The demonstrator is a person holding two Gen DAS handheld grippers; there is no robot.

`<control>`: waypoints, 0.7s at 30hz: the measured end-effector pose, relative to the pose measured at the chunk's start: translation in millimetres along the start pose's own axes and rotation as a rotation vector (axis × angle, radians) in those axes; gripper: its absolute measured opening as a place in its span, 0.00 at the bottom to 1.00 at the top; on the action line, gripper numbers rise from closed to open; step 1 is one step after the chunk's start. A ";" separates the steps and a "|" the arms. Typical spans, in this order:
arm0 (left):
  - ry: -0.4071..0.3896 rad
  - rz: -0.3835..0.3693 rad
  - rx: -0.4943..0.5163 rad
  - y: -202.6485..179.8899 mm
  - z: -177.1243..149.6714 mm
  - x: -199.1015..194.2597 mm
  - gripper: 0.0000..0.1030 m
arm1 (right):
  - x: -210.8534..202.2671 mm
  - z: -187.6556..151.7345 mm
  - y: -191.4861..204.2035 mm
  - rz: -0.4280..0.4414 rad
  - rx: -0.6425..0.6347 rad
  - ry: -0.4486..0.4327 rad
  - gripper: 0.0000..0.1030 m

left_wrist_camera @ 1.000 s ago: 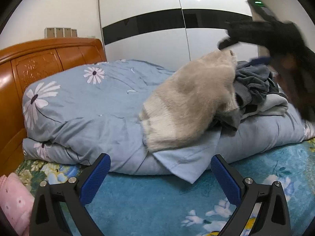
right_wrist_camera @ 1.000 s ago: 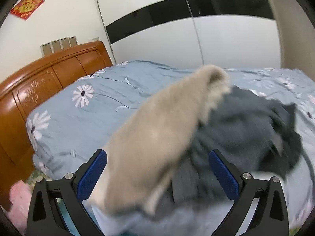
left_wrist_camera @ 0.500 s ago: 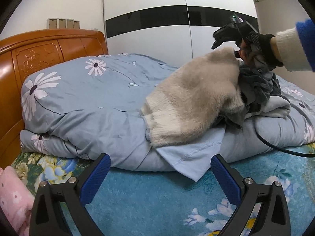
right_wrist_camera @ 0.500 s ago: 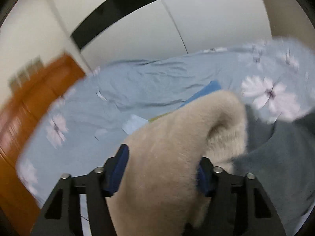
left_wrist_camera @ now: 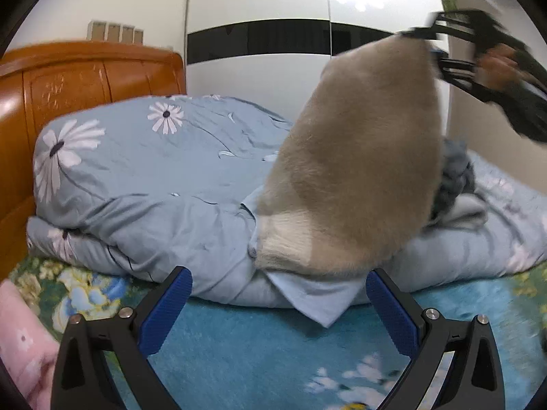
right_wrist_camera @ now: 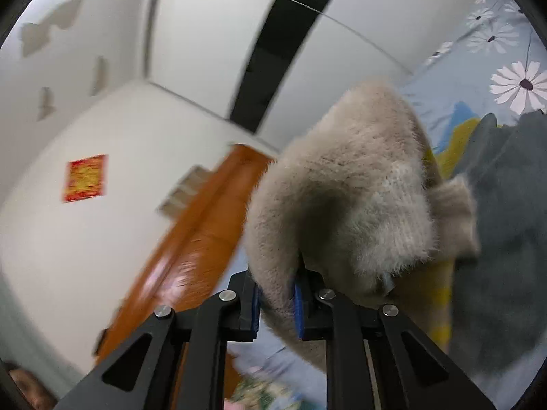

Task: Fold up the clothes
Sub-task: 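Grasp the beige sweater with the right gripper and lift it off the pile, then lay the beige sweater down on the bed with the right gripper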

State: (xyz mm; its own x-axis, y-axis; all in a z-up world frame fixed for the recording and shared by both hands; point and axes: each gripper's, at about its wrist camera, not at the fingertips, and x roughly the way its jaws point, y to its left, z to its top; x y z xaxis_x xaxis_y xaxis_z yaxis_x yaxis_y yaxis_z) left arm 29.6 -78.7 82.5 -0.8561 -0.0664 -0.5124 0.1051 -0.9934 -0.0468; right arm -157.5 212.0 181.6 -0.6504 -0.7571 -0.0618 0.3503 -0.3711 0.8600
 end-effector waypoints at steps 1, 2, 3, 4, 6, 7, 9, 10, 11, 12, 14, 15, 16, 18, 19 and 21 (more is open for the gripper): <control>0.004 -0.011 -0.026 3.3 3.8 -10.5 1.00 | -16.2 -8.5 10.6 0.029 0.000 -0.005 0.16; 0.007 -0.022 -0.053 6.5 7.6 -21.0 1.00 | -36.1 -14.9 20.4 0.037 -0.005 -0.012 0.16; 0.009 -0.031 -0.081 10.4 9.9 -34.5 1.00 | -57.1 -20.8 30.1 0.040 -0.012 -0.019 0.16; 0.010 -0.040 -0.111 14.8 11.2 -50.0 1.00 | -81.6 -24.2 40.3 0.024 -0.020 -0.026 0.16; 0.034 -0.062 -0.152 22.9 11.4 -80.0 1.00 | -134.2 -26.6 61.1 -0.034 -0.038 -0.040 0.15; 0.048 -0.063 -0.167 26.5 11.0 -94.2 1.00 | -161.8 -25.6 71.5 -0.075 -0.049 -0.048 0.15; 0.067 -0.052 -0.186 33.6 11.5 -120.6 1.00 | -209.8 -20.2 93.8 -0.144 -0.081 -0.073 0.15; 0.070 -0.040 -0.198 37.3 12.6 -135.1 1.00 | -233.5 -17.3 105.1 -0.177 -0.097 -0.085 0.15; 0.069 -0.030 -0.207 40.4 14.3 -149.0 1.00 | -257.1 -14.4 116.4 -0.210 -0.113 -0.098 0.15; 0.062 -0.023 -0.215 42.8 16.5 -163.3 1.00 | -278.7 -12.3 131.6 -0.239 -0.150 -0.109 0.15; 0.041 -0.009 -0.226 46.3 22.9 -193.2 1.00 | -304.7 -13.7 156.0 -0.301 -0.227 -0.124 0.15; 0.032 -0.002 -0.219 45.5 25.6 -205.6 1.00 | -310.0 -18.4 165.0 -0.321 -0.262 -0.115 0.15; 0.023 0.005 -0.207 43.8 28.2 -218.1 1.00 | -310.7 -23.7 171.4 -0.343 -0.298 -0.102 0.15; 0.006 0.018 -0.182 40.3 33.5 -243.1 1.00 | -298.0 -47.0 173.2 -0.436 -0.394 -0.050 0.15; 0.004 0.024 -0.170 37.4 34.8 -254.1 1.00 | -292.5 -55.4 173.9 -0.469 -0.420 -0.026 0.15; 0.008 0.035 -0.147 29.7 35.8 -274.4 1.00 | -267.2 -86.1 143.4 -0.513 -0.386 0.051 0.16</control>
State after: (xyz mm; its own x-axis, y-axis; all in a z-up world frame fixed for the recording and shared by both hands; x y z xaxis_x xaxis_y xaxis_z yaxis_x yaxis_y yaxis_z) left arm 249.6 -93.2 252.4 -0.8465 -0.0994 -0.5230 0.2081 -0.9660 -0.1532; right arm 124.5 314.8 277.8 -0.7702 -0.4532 -0.4487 0.2272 -0.8524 0.4710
